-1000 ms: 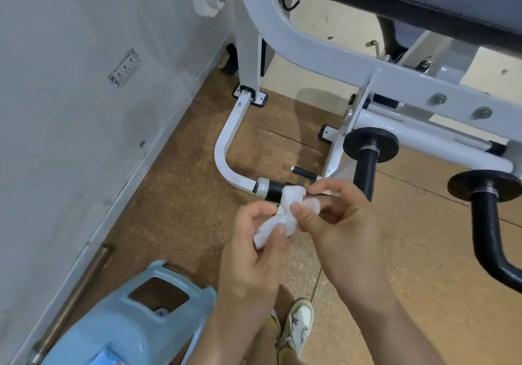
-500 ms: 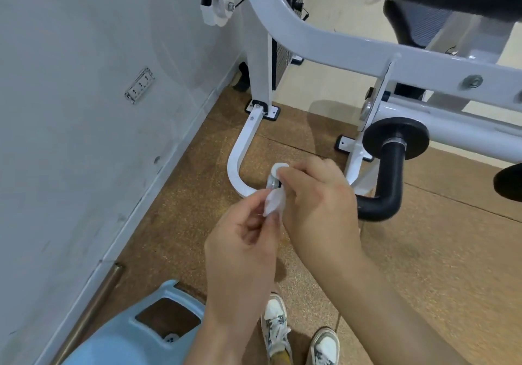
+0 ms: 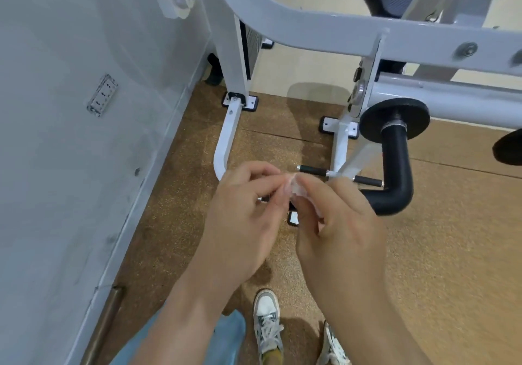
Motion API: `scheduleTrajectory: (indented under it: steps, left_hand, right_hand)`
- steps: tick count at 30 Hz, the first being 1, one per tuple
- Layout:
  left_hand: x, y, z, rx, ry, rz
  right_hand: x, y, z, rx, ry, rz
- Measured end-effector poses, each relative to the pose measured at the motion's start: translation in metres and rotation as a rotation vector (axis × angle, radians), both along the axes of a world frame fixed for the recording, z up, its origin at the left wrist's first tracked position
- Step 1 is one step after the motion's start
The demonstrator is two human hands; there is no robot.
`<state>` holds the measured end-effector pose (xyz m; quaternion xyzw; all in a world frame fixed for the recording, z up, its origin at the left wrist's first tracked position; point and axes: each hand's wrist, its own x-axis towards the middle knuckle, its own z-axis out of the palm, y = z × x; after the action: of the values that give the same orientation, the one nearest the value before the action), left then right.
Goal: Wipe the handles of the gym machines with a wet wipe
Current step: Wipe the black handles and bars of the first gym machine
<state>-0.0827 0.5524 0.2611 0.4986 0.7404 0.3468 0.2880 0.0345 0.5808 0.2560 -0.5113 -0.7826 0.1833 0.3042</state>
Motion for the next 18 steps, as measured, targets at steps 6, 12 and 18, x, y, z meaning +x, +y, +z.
scheduleTrajectory:
  steps: [6, 12, 18]
  left_hand:
    - [-0.008, 0.001, 0.001, -0.063, 0.029, -0.132]
    - [-0.012, -0.003, -0.003, -0.003, -0.216, -0.072]
    - [-0.01, -0.001, -0.003, 0.105, 0.061, -0.098]
  right_hand:
    - [-0.013, 0.005, 0.003, -0.037, 0.051, -0.099]
    - [-0.011, -0.012, 0.001, -0.007, 0.049, -0.111]
    - [-0.01, -0.008, -0.006, 0.022, 0.029, -0.219]
